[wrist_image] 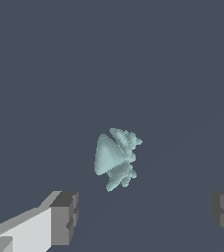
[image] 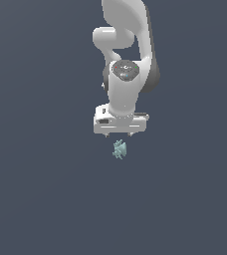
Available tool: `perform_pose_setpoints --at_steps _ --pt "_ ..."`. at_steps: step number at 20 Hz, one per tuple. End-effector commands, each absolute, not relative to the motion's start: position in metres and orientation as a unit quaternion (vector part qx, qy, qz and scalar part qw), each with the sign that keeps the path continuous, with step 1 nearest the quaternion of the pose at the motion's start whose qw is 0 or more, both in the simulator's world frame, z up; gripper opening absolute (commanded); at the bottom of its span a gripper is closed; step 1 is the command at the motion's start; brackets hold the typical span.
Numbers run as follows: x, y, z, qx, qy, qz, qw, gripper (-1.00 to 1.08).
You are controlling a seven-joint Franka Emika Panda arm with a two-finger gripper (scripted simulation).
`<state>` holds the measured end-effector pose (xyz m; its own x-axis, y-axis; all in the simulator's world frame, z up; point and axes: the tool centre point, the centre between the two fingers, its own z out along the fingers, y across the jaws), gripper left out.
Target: Pick up the object and move it to a goal position.
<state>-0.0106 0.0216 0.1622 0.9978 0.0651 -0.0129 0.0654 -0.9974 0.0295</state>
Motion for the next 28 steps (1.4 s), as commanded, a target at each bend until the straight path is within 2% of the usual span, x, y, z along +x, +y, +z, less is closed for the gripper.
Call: perform_pose_setpoints --at_steps 1,15,28 --pt "-0.011 0.022 0.162 0.999 0.033 -0.006 0.015 1.00" --pt "0.000 0.031 0.167 0.999 0.043 0.004 0.006 1.00" --pt "-0.008 0.030 0.112 0.999 -0.037 0.000 0.000 1.00"
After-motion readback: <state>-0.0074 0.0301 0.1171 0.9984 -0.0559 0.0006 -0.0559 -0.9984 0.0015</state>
